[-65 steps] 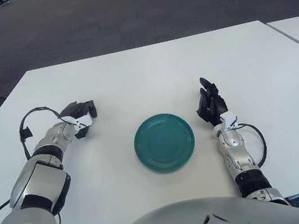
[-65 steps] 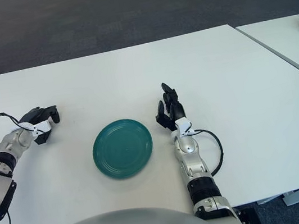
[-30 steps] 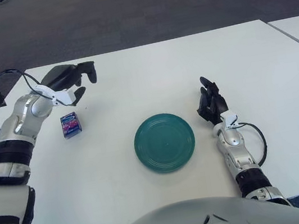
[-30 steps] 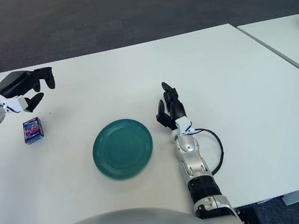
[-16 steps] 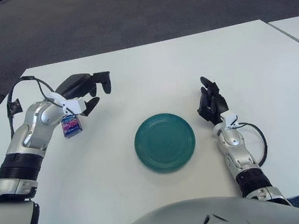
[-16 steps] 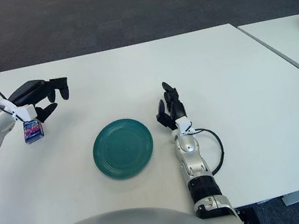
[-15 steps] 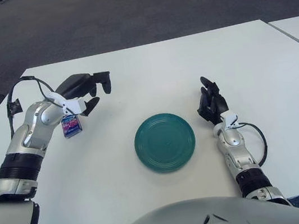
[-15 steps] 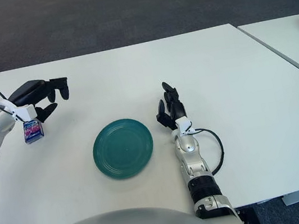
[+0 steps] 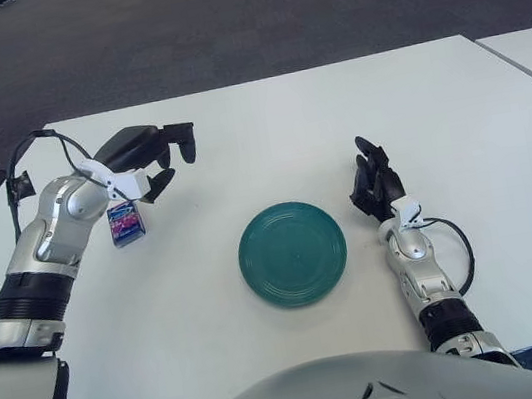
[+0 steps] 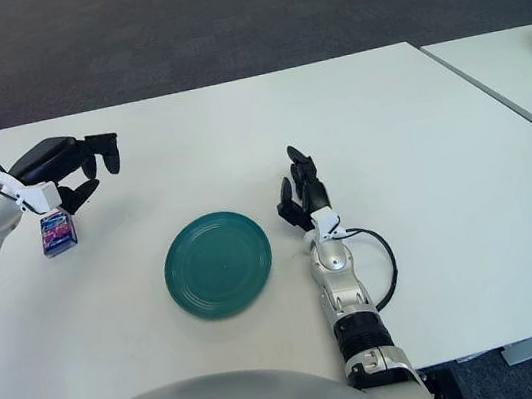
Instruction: Put the gum into the plate.
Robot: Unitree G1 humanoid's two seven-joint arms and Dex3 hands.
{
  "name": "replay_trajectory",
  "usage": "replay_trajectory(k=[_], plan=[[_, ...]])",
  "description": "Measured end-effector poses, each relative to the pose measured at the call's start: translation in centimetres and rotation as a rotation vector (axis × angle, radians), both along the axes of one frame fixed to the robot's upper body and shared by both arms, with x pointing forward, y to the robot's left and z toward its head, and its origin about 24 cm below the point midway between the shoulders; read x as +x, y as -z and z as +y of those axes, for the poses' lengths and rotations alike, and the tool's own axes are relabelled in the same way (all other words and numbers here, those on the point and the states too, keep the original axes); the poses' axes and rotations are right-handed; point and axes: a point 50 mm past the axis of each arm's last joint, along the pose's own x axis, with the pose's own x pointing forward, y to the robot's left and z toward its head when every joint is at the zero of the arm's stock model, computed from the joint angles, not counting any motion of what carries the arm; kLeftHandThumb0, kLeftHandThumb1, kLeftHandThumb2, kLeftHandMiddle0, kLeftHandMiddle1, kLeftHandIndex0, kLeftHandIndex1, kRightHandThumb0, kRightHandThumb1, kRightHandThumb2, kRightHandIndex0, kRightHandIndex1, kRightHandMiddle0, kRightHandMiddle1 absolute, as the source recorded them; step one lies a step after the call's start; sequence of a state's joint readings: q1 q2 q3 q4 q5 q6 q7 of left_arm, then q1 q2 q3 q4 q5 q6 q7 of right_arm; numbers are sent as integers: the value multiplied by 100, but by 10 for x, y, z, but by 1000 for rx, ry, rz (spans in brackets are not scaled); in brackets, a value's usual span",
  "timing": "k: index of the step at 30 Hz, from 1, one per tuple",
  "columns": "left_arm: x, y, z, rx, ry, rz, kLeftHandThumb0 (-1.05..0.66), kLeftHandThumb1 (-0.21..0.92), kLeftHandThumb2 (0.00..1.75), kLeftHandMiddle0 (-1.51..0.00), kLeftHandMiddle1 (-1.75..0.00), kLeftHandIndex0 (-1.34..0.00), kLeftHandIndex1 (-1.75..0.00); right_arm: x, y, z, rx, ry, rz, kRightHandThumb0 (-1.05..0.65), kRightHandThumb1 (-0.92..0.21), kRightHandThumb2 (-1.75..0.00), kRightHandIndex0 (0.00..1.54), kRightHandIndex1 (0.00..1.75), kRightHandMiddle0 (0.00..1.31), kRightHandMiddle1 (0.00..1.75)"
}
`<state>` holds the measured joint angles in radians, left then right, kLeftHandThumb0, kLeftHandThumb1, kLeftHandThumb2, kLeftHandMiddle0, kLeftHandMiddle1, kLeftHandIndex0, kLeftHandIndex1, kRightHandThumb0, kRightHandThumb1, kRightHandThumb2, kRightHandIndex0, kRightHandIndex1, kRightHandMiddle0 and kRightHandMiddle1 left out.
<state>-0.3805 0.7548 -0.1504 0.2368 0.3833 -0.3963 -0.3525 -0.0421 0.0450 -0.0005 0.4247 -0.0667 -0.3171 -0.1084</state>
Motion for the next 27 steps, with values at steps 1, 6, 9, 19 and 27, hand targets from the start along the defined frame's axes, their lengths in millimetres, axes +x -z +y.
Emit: replay_trajectory(k=[1, 6, 9, 19, 27], plan=[[0, 1, 1, 8, -8, 3, 0, 14, 146, -74, -155, -61, -175, 0, 0, 0, 0, 0, 0, -64, -92, -98, 16, 0, 0, 40], [2, 1, 5, 37, -60, 10, 0, 25, 135, -65, -166, -51, -170, 0, 0, -1, -5, -1, 0, -64, -92, -98, 16, 0, 0, 40], [3, 1, 11, 86, -100, 9, -18, 55, 95, -36, -159, -41, -166, 0, 0, 0, -5, -3, 0, -64, -92, -98, 16, 0, 0, 40], [1, 6, 50, 265, -265, 33, -98, 91, 30, -5, -39, -1, -70, 1, 0, 0, -9, -8, 1, -63, -92, -98, 16, 0, 0, 40], [-7, 21, 77, 343, -383, 63, -104, 92, 40, 0, -3, 0, -29, 0, 0, -2, -12, -7, 3, -62, -92, -98, 16, 0, 0, 41]])
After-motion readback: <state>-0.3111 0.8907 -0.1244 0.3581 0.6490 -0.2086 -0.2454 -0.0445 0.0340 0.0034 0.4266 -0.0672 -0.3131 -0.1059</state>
